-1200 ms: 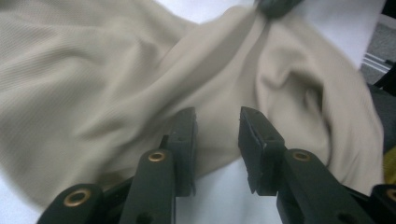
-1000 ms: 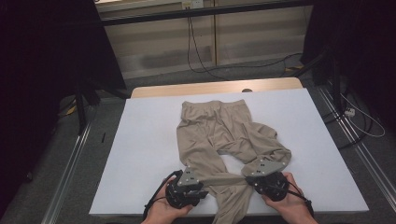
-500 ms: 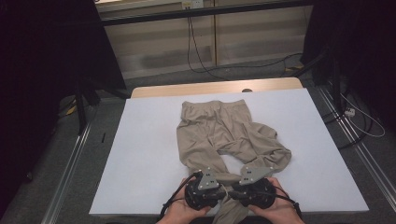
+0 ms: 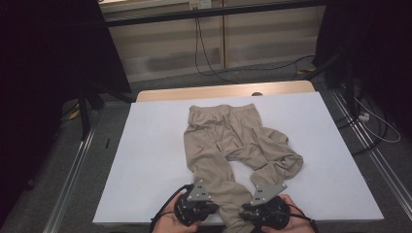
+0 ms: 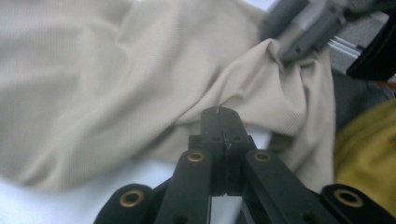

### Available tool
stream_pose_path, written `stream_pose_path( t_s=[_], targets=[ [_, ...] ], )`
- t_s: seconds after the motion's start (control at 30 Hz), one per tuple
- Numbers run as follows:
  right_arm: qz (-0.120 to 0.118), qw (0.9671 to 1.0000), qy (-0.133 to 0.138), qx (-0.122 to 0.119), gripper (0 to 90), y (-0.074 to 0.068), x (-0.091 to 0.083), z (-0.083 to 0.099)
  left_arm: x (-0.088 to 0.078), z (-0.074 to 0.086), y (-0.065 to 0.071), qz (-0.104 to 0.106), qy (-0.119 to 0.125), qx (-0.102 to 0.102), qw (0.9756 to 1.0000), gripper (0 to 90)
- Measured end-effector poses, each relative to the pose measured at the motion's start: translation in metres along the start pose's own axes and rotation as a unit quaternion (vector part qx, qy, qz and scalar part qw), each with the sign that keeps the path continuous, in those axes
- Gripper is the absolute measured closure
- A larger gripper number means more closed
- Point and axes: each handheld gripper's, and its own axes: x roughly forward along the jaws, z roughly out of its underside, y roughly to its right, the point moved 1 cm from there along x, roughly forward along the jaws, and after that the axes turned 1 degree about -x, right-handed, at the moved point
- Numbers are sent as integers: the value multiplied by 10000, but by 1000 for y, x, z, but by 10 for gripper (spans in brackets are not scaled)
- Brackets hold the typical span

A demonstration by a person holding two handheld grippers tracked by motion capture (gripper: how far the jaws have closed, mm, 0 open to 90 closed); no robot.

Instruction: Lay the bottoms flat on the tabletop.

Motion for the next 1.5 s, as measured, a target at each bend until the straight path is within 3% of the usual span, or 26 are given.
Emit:
stream_pose_path(
  t_s=[0.03,0.13,0.2,0.27,0.37,0.43,0.5,0.57,0.63,0.7,0.77,0.9,0.97,1.0,1.03,1.07,1.2,1.37,1.43,1.5],
  targets=[
    [-218,9997,-21,-47,855,-3,1,-1,-5,5,2,40,-68,18,10000,900],
    [-540,9983,-81,-216,865,-14,7,-4,-17,20,8,67,-81,-39,9999,900],
    [-641,9976,-77,-239,799,-19,10,-7,-23,26,9,117,-99,-79,9999,900],
    [-568,9980,-4,-274,641,-20,11,-10,-28,26,9,87,46,-162,9998,900],
    [-458,9985,283,-139,582,-11,9,-19,-33,21,5,68,387,-188,9991,851],
    [-362,9985,410,-62,586,-4,9,-25,-35,17,1,-72,519,-243,9983,801],
    [-256,9985,478,20,609,4,12,-30,-34,14,-5,-71,651,-315,9974,777],
    [-73,9990,441,60,660,12,15,-33,-31,12,-11,-145,650,-335,9972,728],
    [-40,9992,394,68,682,19,18,-35,-29,9,-17,-186,766,-445,9959,691],
    [98,9994,320,19,686,23,22,-37,-25,7,-20,-338,805,-360,9955,663],
    [72,9996,264,13,681,26,28,-37,-20,7,-25,-439,707,-292,9961,596],
    [194,9995,208,-102,663,21,35,-32,-2,13,-27,-438,261,-258,9984,630],
    [250,9994,142,-199,795,17,33,-32,-3,11,-22,-557,171,-58,9983,711],
    [148,9996,137,-212,866,16,32,-30,-4,12,-21,-426,127,-122,9989,832],
    [134,9996,128,-215,881,13,31,-29,-5,13,-20,-426,103,-151,9989,889],
    [142,9995,121,-256,886,11,29,-28,-7,13,-19,-430,38,-81,9990,897],
    [-26,9997,45,-250,892,2,21,-21,-13,20,-13,-237,-69,-141,9996,900],
    [-287,9994,-29,-215,889,-10,12,-12,-21,28,1,213,-236,-138,9994,900],
    [-467,9987,-62,-182,858,-15,10,-8,-24,28,5,321,-225,-100,9992,894],
    [-435,9990,-27,-139,699,-17,7,-5,-28,27,5,346,-11,-137,9993,841]
  ],
)
